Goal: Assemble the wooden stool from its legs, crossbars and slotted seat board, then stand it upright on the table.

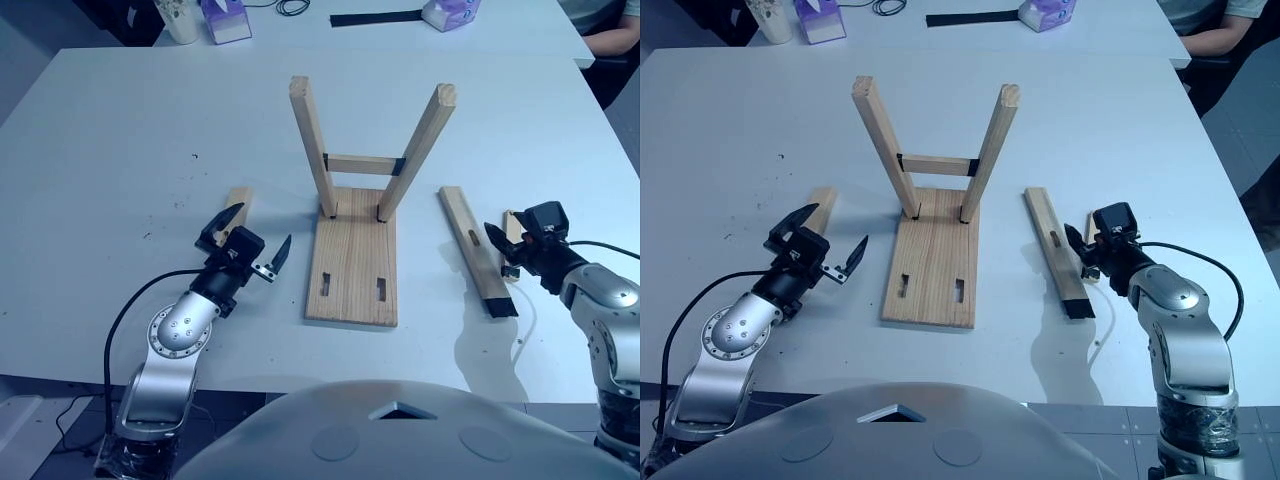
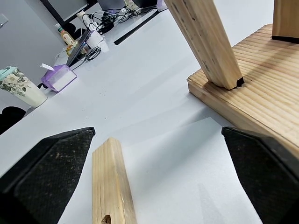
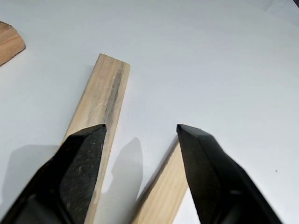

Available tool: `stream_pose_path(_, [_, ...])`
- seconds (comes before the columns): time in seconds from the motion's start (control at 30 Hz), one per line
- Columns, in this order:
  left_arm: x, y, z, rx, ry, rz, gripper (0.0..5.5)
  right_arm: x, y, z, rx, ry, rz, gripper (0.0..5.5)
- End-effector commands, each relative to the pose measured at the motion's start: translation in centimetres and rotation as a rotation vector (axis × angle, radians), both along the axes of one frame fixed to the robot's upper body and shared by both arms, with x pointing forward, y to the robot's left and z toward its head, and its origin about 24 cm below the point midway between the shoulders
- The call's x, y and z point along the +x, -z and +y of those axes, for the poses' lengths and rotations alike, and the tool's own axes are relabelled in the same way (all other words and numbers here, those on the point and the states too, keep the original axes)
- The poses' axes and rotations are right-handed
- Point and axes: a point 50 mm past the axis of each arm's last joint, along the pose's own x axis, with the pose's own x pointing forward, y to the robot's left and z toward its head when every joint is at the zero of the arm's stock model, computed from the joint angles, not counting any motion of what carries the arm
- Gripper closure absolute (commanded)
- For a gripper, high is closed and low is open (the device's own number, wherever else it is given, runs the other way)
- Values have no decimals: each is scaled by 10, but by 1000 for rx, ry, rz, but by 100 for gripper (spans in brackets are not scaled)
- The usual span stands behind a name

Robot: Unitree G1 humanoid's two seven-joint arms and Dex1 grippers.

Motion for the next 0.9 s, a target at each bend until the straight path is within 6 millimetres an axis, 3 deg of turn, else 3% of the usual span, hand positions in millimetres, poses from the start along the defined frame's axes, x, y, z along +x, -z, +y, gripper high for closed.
stream_pose_path(0.03, [-2, 2, 0, 13, -8, 13, 48, -14, 7, -3, -45, 56, 47, 272])
stream_pose_path(0.17, [-1, 2, -1, 16, 5, 16, 48, -24, 16, 2, -31, 99, 68, 272])
stream_pose_path(0.5, [3, 1, 3, 36, 30, 28, 48, -35, 33, -7, -37, 224, 101, 272])
stream_pose_path(0.7, [4, 0, 4, 42, 39, 31, 48, -47, 48, 3, 37, 232, 177, 272])
stream_pose_path(0.9, [6, -2, 4, 41, 41, 26, 48, -47, 48, 3, 61, 252, 170, 364])
